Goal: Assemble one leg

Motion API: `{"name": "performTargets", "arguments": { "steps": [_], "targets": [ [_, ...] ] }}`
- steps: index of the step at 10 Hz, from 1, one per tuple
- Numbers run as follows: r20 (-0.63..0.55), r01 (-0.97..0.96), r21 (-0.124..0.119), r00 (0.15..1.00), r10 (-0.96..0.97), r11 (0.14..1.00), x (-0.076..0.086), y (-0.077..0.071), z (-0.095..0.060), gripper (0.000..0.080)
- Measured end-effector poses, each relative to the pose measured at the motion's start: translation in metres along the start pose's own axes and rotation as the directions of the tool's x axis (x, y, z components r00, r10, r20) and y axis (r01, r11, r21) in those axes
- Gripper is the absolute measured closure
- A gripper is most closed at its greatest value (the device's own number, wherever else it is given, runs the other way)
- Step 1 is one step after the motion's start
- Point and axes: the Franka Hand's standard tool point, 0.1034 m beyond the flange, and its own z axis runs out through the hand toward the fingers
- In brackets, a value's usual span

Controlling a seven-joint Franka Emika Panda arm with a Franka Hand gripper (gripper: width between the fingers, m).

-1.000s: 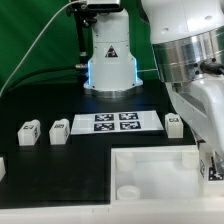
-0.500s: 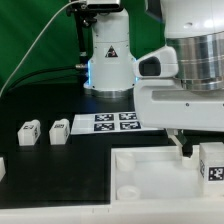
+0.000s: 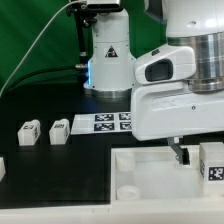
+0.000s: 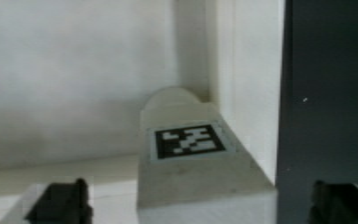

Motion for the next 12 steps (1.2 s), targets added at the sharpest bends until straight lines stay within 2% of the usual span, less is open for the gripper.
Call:
{"name": "performTargets", "arguments": {
  "steps": [1,2,3,4,5,7,9,10,11,12],
  "targets": [
    [0.0,-0.084,0.002,0.996,0.084,0.996,-0.0002,-0.0007,0.0001,0.0244],
    [0.002,-0.22,0.006,0.976,0.22,0.976,-0.0006,-0.0021,0.0002,0.0426],
    [0.004,-0.354,0.006,0.935,0.354,0.935,-0.0006,0.0006,0.0005,0.0499],
    [0.005,-0.471,0.006,0.882,0.471,0.882,-0.0004,0.0008,0.0004,0.0499],
    [0.008,-0.674,0.011,0.739,0.674,0.739,0.0007,0.0008,-0.0018,0.0499],
    [0.044,-0.955,0.024,0.296,0.954,0.296,-0.0006,-0.0014,-0.0003,0.05],
    [0.097,-1.0,0.017,0.011,0.995,0.01,0.0001,-0.0021,-0.0003,0.0505],
    [0.107,-0.982,0.006,-0.188,0.976,-0.189,0.0009,-0.0022,0.0,0.0506],
    [0.103,-0.973,0.003,-0.231,0.967,-0.233,0.0006,-0.0021,0.0004,0.0506],
    [0.103,-0.973,0.004,-0.228,0.968,-0.229,0.0006,-0.0016,0.0004,0.0506]
  ]
}}
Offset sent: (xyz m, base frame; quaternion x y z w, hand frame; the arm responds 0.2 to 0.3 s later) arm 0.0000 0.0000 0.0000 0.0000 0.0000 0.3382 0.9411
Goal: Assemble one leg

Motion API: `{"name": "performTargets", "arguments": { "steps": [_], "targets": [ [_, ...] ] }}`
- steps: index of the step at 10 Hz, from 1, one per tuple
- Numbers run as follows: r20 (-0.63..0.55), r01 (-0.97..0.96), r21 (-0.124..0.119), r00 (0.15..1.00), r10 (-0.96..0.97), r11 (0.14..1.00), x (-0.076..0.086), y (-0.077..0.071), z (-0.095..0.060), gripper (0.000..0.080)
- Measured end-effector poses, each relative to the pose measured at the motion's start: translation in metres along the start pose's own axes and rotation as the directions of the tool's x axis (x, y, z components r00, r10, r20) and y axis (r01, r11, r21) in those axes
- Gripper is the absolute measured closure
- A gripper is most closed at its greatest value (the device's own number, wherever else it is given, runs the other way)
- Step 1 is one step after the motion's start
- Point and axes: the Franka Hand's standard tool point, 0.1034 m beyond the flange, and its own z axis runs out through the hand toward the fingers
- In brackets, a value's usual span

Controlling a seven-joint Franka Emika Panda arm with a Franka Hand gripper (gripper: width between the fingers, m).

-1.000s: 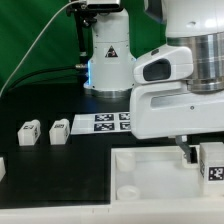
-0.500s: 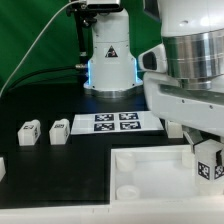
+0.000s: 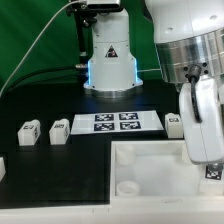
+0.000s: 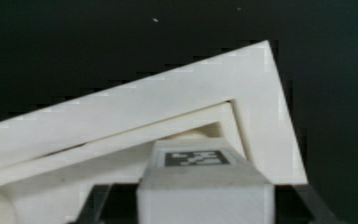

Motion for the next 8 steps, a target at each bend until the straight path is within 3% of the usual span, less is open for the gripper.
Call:
{"name": "performTargets", "arguments": {
  "steps": [1,2,3,4,5,8],
  "targets": [
    [0.0,0.008,-0.001,1.0,-0.008,1.0,0.0,0.0,0.0,0.0506],
    [0.0,0.009,-0.001,1.0,-0.009,1.0,0.0,0.001,0.0,0.0408],
    [0.0,0.011,-0.001,1.0,-0.011,1.0,0.0,0.001,0.0,0.0408],
    [0.0,0.012,-0.001,1.0,-0.012,1.0,-0.001,0.001,0.0,0.0232],
    [0.001,0.014,0.0,1.0,-0.014,1.0,-0.002,0.001,0.0,0.0167],
    [0.031,0.041,0.024,0.999,-0.042,0.999,-0.02,0.003,-0.029,0.0155]
  ]
}}
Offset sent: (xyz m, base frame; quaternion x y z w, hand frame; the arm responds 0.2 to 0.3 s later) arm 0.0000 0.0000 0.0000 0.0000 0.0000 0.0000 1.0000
